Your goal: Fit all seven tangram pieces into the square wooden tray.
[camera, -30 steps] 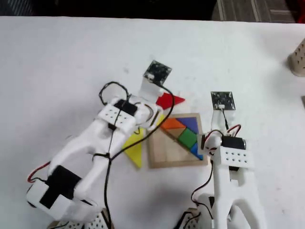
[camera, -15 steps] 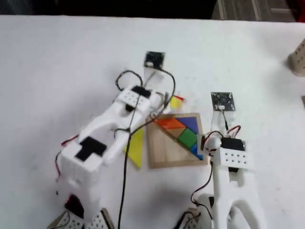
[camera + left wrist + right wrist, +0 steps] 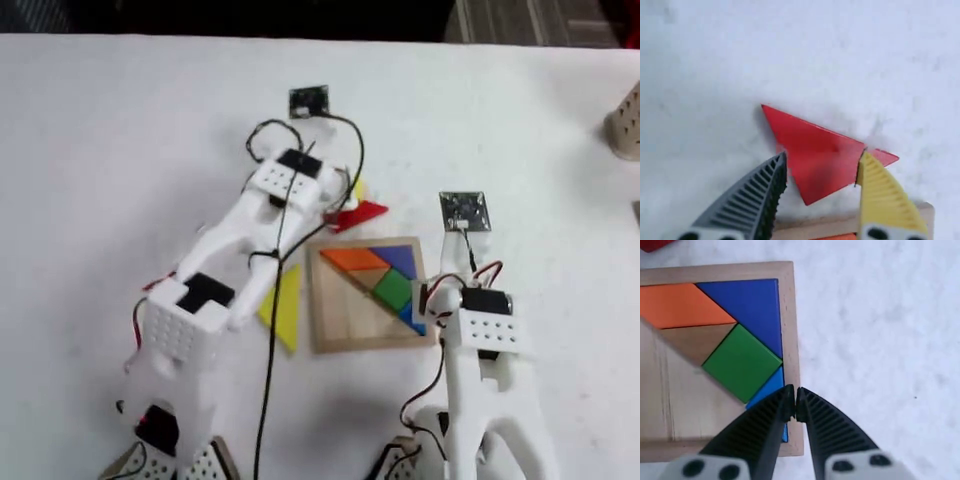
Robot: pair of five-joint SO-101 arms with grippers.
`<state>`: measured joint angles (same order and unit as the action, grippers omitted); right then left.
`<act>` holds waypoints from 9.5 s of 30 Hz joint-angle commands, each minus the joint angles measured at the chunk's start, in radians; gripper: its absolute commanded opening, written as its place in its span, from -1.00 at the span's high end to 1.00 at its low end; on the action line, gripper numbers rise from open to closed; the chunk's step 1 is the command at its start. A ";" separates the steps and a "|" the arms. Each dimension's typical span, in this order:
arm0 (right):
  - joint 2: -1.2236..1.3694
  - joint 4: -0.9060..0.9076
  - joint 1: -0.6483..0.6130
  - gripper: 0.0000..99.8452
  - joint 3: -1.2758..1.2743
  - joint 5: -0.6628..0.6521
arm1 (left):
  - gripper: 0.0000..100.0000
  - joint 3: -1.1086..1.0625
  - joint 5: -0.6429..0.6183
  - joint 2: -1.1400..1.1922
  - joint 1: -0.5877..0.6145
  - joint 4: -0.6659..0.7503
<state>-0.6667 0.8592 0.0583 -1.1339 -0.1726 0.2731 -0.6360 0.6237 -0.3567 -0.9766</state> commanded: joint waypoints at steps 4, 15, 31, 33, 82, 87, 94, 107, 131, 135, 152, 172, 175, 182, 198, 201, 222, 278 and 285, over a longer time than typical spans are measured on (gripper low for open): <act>-0.035 -0.015 -0.008 0.96 -0.002 -0.012 | 0.50 0.178 0.046 -0.010 -0.174 0.002; -0.035 -0.015 -0.012 0.96 -0.005 -0.012 | 0.94 0.318 0.173 0.219 -0.162 0.110; -0.035 -0.010 -0.005 0.97 -0.006 -0.087 | 0.95 0.736 0.238 0.424 -0.113 -0.588; -0.035 -0.010 -0.005 0.97 -0.008 -0.087 | 0.95 0.746 0.282 0.420 -0.108 -0.672; -0.041 -0.013 -0.005 0.97 -0.015 -0.089 | 0.96 0.660 0.164 0.427 -0.108 -0.295; -0.038 -0.013 -0.007 0.97 -0.015 -0.089 | 0.96 0.830 0.167 0.495 -0.081 -0.578; -0.036 -0.013 -0.007 0.97 -0.015 -0.089 | 0.96 1.017 0.273 0.515 -0.027 -0.816; -0.036 -0.015 -0.010 0.96 -0.017 -0.089 | 0.96 0.431 0.400 0.038 -0.008 -0.772; -0.045 -0.016 -0.012 0.96 -0.017 -0.084 | 0.95 -0.786 0.482 -0.720 0.110 0.218; -0.038 -0.016 -0.013 0.96 -0.017 -0.081 | 0.95 -0.790 0.482 -0.720 0.148 0.219; -0.045 -0.016 -0.036 0.97 -0.034 -0.081 | 0.95 -0.786 0.482 -0.722 0.193 0.216; -0.041 -0.015 -0.044 0.97 -0.037 -0.084 | 0.40 -0.764 0.482 -0.693 0.229 0.236; -0.039 -0.015 -0.059 0.97 -0.038 -0.084 | 0.40 -0.727 0.491 -0.625 0.205 0.236; -0.044 -0.008 -0.054 0.97 -0.038 -0.087 | 0.40 -0.574 0.588 -0.449 0.188 0.233; -0.041 -0.012 -0.061 0.97 -0.038 -0.089 | 0.40 -0.420 0.686 -0.266 0.154 0.232; -0.041 -0.012 -0.061 0.97 -0.038 -0.089 | 0.39 -0.420 0.687 -0.265 0.154 0.232; -0.044 -0.010 -0.056 0.97 -0.038 -0.089 | 0.42 -0.198 0.678 -0.085 0.157 0.075; -0.036 -0.015 -0.058 0.97 -0.038 -0.150 | 0.25 -0.083 0.789 -0.047 0.358 -0.072; -0.036 -0.015 -0.059 0.96 -0.038 -0.150 | 0.29 -0.084 0.724 -0.038 0.348 -0.052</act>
<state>-0.6697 0.8577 0.0061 -1.1769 -0.3061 0.1519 0.1312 0.5900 -0.0008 -1.0395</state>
